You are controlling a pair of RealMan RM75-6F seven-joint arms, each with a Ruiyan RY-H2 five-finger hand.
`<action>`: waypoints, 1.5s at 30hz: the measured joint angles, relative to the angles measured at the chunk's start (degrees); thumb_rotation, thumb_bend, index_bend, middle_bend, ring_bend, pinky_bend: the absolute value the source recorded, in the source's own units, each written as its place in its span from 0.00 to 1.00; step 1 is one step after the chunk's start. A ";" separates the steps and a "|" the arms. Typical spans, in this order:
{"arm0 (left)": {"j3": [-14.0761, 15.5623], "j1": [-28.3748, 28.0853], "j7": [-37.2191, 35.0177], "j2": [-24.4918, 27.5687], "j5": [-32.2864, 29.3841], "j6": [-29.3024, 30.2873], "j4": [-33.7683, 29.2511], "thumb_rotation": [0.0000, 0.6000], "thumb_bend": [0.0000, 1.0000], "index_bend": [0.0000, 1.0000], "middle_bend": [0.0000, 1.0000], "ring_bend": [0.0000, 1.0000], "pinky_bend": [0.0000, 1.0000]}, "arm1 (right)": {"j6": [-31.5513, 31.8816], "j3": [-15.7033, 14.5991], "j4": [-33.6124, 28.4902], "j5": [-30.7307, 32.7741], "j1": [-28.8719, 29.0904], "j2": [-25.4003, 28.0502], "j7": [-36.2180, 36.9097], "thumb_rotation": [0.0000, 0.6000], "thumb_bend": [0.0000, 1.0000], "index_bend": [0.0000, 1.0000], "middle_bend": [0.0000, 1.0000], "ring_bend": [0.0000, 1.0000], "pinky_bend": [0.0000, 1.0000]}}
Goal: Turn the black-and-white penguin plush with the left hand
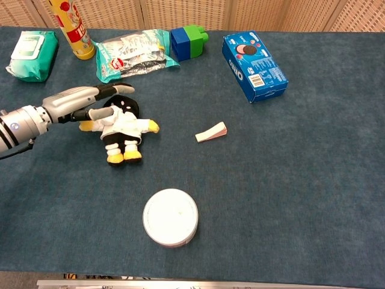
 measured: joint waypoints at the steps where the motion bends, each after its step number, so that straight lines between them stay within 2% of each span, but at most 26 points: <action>1: -0.25 -0.37 -0.73 0.18 -0.65 -0.65 -0.56 0.00 0.05 0.01 0.00 0.00 0.00 | 0.04 -0.01 0.13 0.01 -0.04 0.00 0.10 1.00 0.00 0.00 0.00 0.00 0.00; 9: -1.31 -2.78 -7.45 1.00 -4.53 -6.29 -3.99 0.00 0.05 0.01 0.00 0.00 0.00 | 0.53 -0.07 0.77 -0.02 -0.46 0.12 0.96 1.00 0.00 0.00 0.00 0.00 0.00; 15: -1.45 -3.95 -8.65 0.51 -6.30 -9.08 -3.74 0.00 0.05 0.01 0.00 0.00 0.00 | 1.17 -0.07 0.80 -0.17 -0.86 0.43 1.29 1.00 0.00 0.00 0.00 0.00 0.00; 24: 0.40 -3.27 -9.75 2.53 -5.84 -7.89 -5.84 0.00 0.05 0.07 0.09 0.00 0.00 | 1.73 -0.21 0.95 -0.51 -1.28 0.48 1.98 1.00 0.00 0.00 0.00 0.00 0.00; 34: 1.68 -2.24 -9.69 4.38 -4.90 -5.29 -9.20 0.00 0.05 0.13 0.17 0.09 0.00 | 2.58 -0.21 1.03 -0.91 -1.75 0.57 2.43 1.00 0.00 0.00 0.00 0.00 0.00; 39: 0.68 -2.13 -8.73 4.23 -5.47 -4.22 -9.88 0.00 0.05 0.13 0.17 0.09 0.00 | 2.60 -0.19 1.25 -0.74 -1.87 0.50 2.70 1.00 0.00 0.00 0.00 0.00 0.00; 45: -0.88 -3.29 -8.63 2.28 -7.45 -7.11 -8.04 0.00 0.05 0.13 0.17 0.09 0.00 | 2.30 -0.11 1.53 -0.59 -1.76 0.32 2.98 1.00 0.00 0.00 0.00 0.00 0.00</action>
